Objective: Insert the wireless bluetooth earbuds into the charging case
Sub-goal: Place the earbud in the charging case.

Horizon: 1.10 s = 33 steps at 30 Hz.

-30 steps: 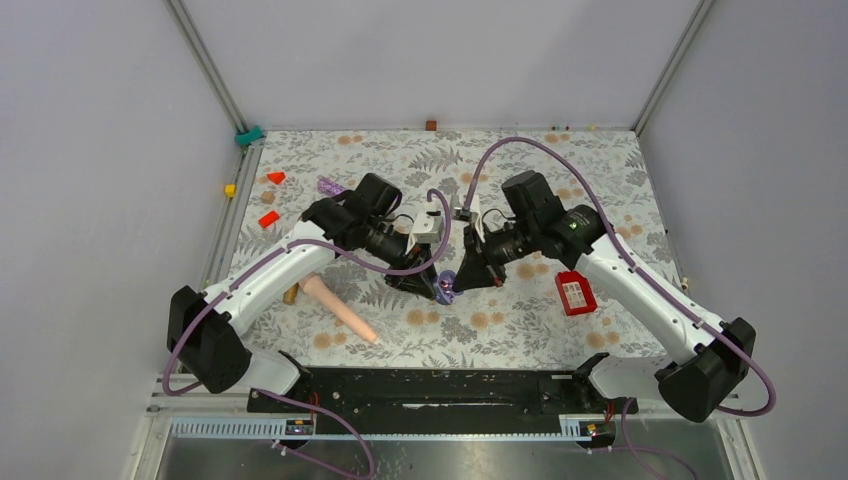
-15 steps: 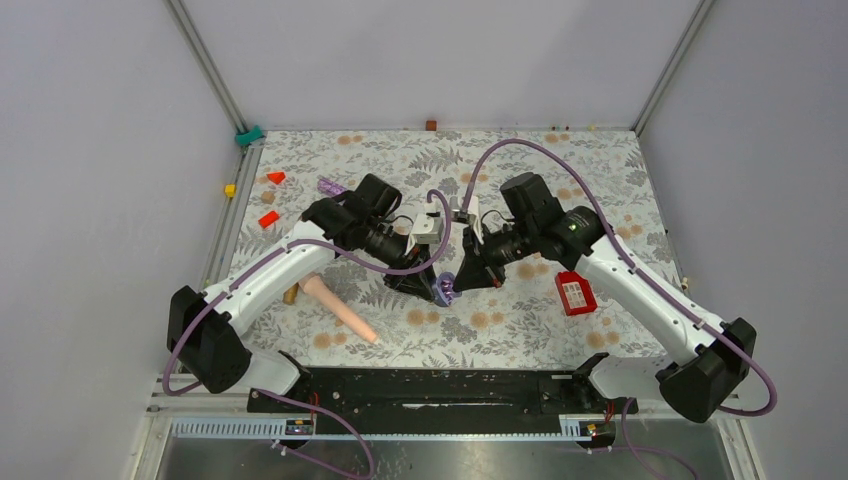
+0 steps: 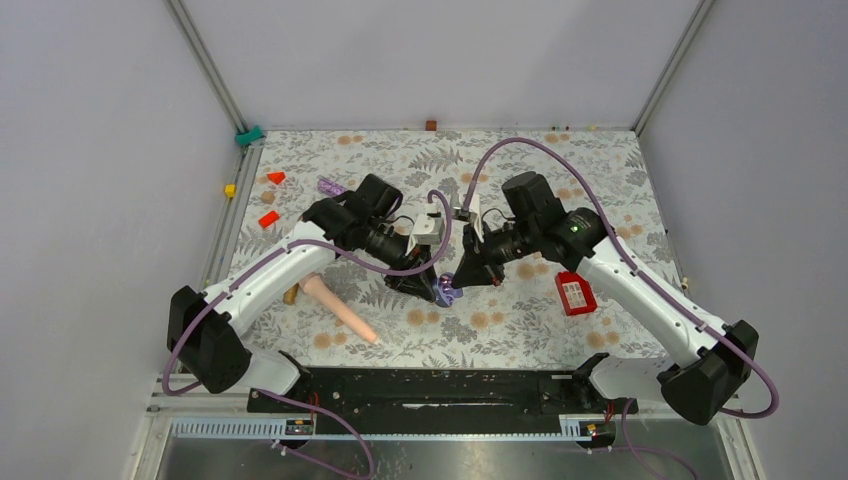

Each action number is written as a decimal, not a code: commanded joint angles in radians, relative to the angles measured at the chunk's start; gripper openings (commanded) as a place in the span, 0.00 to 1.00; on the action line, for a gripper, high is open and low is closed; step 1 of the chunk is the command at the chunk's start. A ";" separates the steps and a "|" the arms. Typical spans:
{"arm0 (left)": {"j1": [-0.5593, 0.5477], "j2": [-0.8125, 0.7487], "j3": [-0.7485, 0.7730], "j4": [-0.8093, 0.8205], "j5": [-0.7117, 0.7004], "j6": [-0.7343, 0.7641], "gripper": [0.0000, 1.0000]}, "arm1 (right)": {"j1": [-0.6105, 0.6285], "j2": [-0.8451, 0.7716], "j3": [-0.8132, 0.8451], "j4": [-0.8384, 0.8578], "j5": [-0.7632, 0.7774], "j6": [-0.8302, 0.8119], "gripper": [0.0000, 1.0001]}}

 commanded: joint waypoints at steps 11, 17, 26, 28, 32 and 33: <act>-0.008 -0.005 0.047 0.033 0.042 0.010 0.03 | 0.026 0.052 0.013 -0.024 -0.039 -0.016 0.00; -0.015 -0.006 0.042 0.033 0.035 0.015 0.03 | 0.026 0.059 0.021 -0.024 -0.025 -0.014 0.00; -0.028 0.001 0.040 0.032 0.024 0.018 0.03 | 0.026 0.029 -0.004 0.063 -0.002 0.055 0.02; -0.029 0.003 0.040 0.032 0.022 0.018 0.03 | 0.026 0.027 -0.008 0.072 -0.001 0.061 0.02; -0.033 0.005 0.044 0.031 0.022 0.015 0.03 | 0.027 0.031 -0.011 0.076 0.004 0.064 0.05; -0.033 0.004 0.043 0.031 0.021 0.015 0.04 | 0.026 0.032 -0.013 0.076 0.007 0.064 0.08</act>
